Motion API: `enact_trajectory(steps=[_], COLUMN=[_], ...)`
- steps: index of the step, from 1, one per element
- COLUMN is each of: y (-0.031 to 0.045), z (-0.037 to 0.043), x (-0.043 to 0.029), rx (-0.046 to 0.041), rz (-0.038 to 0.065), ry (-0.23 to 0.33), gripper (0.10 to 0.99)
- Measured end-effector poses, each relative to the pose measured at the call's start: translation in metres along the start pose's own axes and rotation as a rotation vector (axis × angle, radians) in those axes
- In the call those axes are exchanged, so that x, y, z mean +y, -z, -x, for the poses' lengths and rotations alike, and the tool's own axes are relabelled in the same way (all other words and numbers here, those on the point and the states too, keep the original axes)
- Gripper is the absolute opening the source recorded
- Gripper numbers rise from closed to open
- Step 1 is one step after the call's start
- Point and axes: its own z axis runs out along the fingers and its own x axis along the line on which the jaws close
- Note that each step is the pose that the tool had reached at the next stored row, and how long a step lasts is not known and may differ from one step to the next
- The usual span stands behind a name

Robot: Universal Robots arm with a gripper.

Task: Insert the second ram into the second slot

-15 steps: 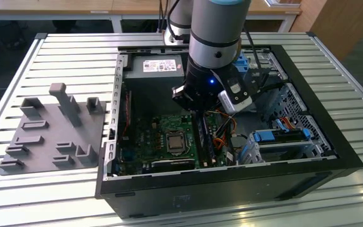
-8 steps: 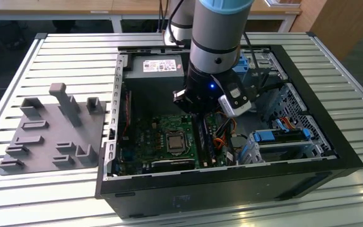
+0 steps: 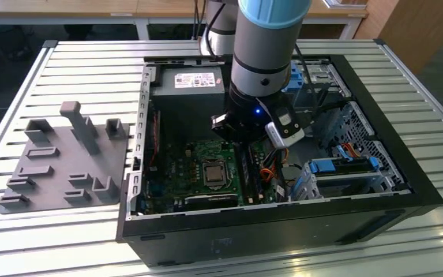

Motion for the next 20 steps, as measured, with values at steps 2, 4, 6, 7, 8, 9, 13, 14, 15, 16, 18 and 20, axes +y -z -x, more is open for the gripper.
enact_trajectory(steps=[2, 4, 6, 7, 8, 9, 13, 14, 15, 16, 18, 20], y=[0.0000, -0.0001, -0.0017, -0.0028, -0.0040, -0.0051, -0.0071, -0.0072, -0.0072, -0.0072, -0.0073, -0.0080], z=[0.0000, 0.0000, 0.0005, 0.0009, 0.0010, 0.0010, 0.0012, 0.0012, 0.0012, 0.0013, 0.0013, 0.0013], x=[0.0000, 0.0000, 0.0001, 0.0000, 0.0000, -0.0001, -0.0030, -0.0040, -0.0051, -0.0062, -0.0077, -0.0080], rx=[0.0001, 0.0001, 0.0003, 0.0010, 0.0014, 0.0014, 0.0015, 0.0015, 0.0015, 0.0014, 0.0014, 0.0014], rz=[0.000, 0.000, 0.000, 0.000, 0.000, 0.000, 0.000, 0.000, 0.000, 0.000, 0.000, -0.001], ry=[0.000, 0.000, 0.000, 0.000, 0.000, 0.000, 0.000, 0.000, 0.000, 0.000, 0.000, 0.000], gripper=[0.137, 0.137, 0.137, 0.137, 0.137, 0.137, 0.137, 0.137, 0.137, 0.137, 0.137, 0.137])
